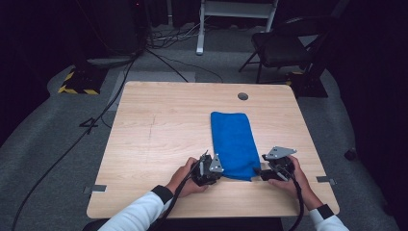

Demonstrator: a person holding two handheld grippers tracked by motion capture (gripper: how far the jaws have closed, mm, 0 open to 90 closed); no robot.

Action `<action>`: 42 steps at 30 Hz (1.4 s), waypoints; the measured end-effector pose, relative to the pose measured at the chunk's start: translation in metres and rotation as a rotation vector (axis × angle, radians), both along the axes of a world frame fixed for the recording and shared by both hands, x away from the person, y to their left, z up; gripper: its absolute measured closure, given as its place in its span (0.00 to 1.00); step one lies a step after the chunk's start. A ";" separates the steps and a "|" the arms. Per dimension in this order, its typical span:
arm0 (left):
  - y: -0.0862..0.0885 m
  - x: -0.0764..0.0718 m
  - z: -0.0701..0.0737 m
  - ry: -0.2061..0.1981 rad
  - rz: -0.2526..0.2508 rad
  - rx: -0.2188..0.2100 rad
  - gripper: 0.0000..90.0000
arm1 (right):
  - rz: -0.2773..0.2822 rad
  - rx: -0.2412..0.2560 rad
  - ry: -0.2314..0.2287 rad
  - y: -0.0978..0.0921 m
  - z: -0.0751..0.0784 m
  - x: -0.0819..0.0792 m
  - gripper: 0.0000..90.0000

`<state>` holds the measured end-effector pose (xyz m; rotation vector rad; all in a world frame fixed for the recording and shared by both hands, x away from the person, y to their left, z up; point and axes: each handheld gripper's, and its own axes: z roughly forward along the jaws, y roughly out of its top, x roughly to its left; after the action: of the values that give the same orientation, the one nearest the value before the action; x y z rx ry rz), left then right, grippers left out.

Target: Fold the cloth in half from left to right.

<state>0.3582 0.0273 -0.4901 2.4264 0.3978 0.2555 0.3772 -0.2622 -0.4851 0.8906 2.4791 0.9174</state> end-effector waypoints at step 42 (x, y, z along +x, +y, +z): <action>0.053 -0.035 0.005 0.036 0.008 -0.063 0.24 | 0.364 0.051 0.030 0.046 -0.005 -0.057 0.42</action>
<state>0.3235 0.0806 -0.4849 2.3713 0.4260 0.2001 0.3199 -0.2159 -0.4897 0.4750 2.7062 1.0910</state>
